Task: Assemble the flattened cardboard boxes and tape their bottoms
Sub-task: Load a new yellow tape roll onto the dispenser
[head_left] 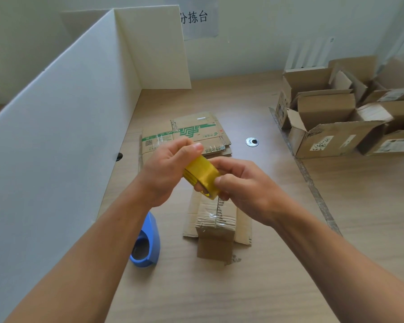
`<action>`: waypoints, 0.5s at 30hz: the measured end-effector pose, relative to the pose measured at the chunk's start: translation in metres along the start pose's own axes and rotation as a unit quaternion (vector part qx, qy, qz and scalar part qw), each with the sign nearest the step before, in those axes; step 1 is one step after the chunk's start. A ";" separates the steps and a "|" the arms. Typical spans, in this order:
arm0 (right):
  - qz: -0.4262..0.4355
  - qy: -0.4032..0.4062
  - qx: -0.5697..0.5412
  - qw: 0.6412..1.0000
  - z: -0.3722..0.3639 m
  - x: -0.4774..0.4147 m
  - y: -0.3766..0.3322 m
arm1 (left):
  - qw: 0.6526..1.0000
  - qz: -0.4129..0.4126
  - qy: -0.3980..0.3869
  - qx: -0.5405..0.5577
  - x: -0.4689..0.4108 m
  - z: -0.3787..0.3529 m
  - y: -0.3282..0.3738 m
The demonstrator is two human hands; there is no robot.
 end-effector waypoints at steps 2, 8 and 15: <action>0.001 -0.012 -0.006 1.000 0.001 0.001 0.001 | 1.000 0.010 -0.013 0.024 0.000 0.001 -0.001; 0.016 0.014 -0.014 1.000 0.002 0.004 0.006 | 0.996 0.037 -0.012 0.083 -0.005 0.007 -0.009; 0.013 0.055 0.027 0.998 0.004 0.006 0.008 | 0.994 0.014 0.043 0.098 -0.001 -0.003 -0.021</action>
Point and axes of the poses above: each hand's wrist, its own x-axis away from the middle knuckle, its own z-axis out of the back of the hand, y = z × x, the point moved 1 cm from there along -x, towards the middle knuckle, and after that the axes turned 2 degrees about x, right-handed, at the moved point
